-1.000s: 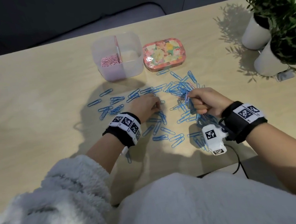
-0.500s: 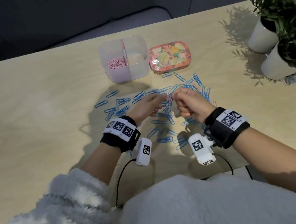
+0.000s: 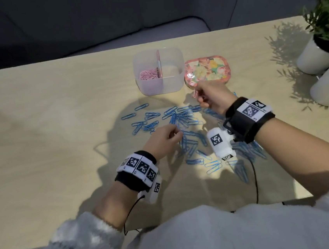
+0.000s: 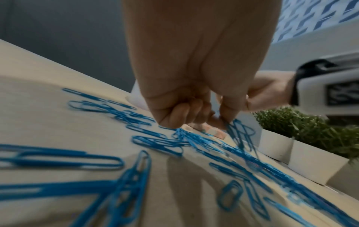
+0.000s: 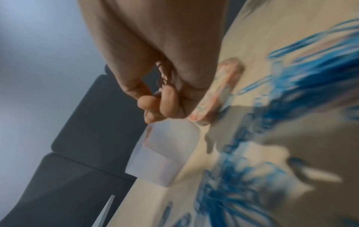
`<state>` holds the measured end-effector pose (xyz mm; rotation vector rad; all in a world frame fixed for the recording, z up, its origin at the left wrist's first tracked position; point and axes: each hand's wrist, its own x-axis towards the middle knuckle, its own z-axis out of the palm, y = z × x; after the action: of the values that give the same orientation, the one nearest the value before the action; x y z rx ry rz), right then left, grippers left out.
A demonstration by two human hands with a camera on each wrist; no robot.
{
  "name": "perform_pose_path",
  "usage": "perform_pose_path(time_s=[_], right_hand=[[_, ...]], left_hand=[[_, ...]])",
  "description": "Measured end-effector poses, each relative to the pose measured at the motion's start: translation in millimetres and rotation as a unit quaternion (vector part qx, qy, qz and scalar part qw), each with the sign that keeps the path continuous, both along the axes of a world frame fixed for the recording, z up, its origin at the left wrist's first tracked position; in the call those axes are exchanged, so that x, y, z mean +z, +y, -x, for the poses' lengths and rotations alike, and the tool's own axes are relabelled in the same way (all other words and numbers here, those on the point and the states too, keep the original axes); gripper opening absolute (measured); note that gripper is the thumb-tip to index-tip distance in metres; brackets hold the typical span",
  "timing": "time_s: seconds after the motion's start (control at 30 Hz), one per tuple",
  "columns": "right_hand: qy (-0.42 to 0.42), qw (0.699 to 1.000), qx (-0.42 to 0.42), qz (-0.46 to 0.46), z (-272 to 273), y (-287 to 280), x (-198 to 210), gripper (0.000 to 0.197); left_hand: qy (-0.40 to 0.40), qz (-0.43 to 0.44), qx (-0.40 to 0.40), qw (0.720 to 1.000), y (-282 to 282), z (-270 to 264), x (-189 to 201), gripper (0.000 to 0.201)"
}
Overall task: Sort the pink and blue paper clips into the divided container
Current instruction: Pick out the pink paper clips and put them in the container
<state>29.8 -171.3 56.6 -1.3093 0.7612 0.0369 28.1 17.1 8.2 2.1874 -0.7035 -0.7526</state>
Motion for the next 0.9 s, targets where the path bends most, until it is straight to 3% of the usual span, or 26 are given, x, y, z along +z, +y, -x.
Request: perform_pose_path(time_s=[0.13,0.3,0.43,0.53,0.63,0.73,0.9], right_hand=[[-0.03,0.996,0.058,0.059,-63,18,27,0.026],[-0.003,0.991,0.112,0.079,-125,53,37,0.024],[0.037,0.986,0.133,0.088,-141,63,33,0.02],[0.033,0.986,0.14,0.088,-138,65,37,0.023],[-0.02,0.991,0.119,0.059,-126,56,41,0.008],[-0.065,0.993,0.064,0.072,-90,37,52,0.018],[-0.072,0.994,0.024,0.077,1,-8,43,0.026]], left_hand=[[-0.057,-0.117,-0.011,0.991,18,-4,-4,0.023],[-0.104,-0.173,-0.015,0.979,31,-13,-6,0.034],[-0.136,-0.203,-0.051,0.968,27,-20,3,0.018],[-0.109,-0.183,-0.015,0.977,20,-33,16,0.018],[-0.126,-0.125,0.073,0.981,3,-58,37,0.028],[-0.161,-0.086,0.133,0.974,-19,-96,58,0.024],[-0.209,-0.12,0.126,0.962,-53,-147,63,0.027]])
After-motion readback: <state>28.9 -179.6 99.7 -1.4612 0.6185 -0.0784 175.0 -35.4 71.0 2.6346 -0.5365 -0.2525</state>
